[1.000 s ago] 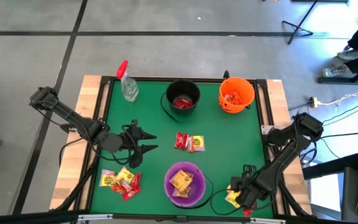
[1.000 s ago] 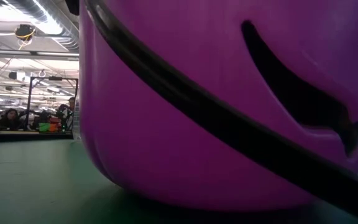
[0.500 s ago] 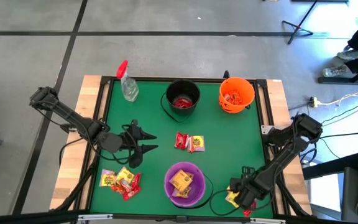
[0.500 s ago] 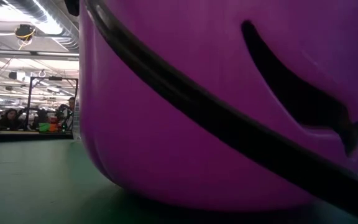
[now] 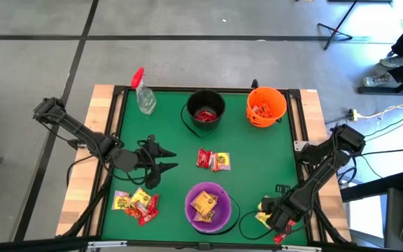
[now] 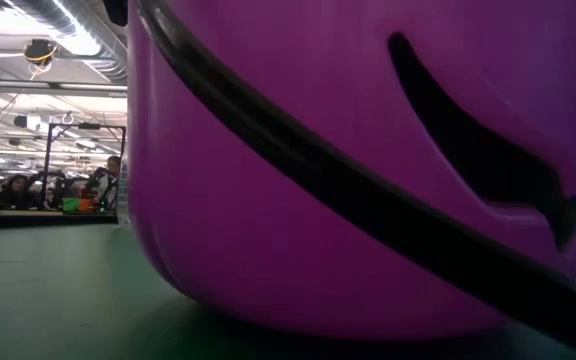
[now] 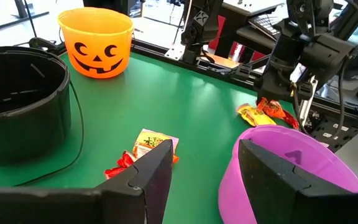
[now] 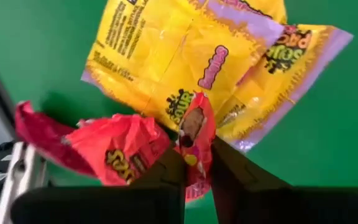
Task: Organize candy in baskets
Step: Put the orange candy pack into the orange bucket
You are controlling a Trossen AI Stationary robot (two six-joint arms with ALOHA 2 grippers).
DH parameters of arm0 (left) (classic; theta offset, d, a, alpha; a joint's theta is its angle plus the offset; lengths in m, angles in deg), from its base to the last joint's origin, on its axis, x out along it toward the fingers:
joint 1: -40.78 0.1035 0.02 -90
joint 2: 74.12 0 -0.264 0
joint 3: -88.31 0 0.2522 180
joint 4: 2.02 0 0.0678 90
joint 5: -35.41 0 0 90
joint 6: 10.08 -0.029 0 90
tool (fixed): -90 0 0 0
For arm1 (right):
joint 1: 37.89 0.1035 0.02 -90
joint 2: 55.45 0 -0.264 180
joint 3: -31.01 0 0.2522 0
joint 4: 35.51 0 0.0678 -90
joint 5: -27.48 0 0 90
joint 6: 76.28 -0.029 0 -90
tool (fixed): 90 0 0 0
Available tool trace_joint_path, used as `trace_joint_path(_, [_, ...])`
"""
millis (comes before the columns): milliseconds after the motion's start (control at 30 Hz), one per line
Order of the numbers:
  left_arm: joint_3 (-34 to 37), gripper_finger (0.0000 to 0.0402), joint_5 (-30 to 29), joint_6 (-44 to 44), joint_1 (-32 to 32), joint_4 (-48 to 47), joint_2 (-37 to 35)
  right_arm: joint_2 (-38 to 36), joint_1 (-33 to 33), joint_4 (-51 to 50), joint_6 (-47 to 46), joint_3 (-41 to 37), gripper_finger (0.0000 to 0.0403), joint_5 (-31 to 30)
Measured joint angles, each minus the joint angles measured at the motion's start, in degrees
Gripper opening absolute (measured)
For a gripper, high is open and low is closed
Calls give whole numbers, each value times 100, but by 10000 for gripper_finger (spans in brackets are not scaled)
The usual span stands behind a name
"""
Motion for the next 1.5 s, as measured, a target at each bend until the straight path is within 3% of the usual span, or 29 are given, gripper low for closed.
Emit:
trace_joint_path(167, [0,172,0,106,0,0,0,-396,0,-36,-48,0,52,-393])
trace_joint_path(300, [0,172,0,113,0,0,0,-780,-3,-166,-53,0,58,-1047])
trace_joint_path(633, [0,172,-2,139,2,0,0,-1955,-763,-254,477,2,57,-3745])
trace_joint_path(833, [0,172,4,244,2,0,0,-2587,-1579,-606,1212,9,57,-5624])
trace_joint_path(1000, [0,172,9,244,1,0,0,-3157,-2499,-1366,1085,9,58,-6825])
trace_joint_path(1133, [0,172,5,211,2,0,0,-3653,-3478,-1451,1346,9,58,-6866])
trace_joint_path(1300, [0,172,-89,130,2,-2,0,-4222,-4710,-1231,2147,-3,58,-6361])
trace_joint_path(1500, [0,172,-269,88,2,-17,46,-4784,-6164,602,3682,-577,58,-4946])
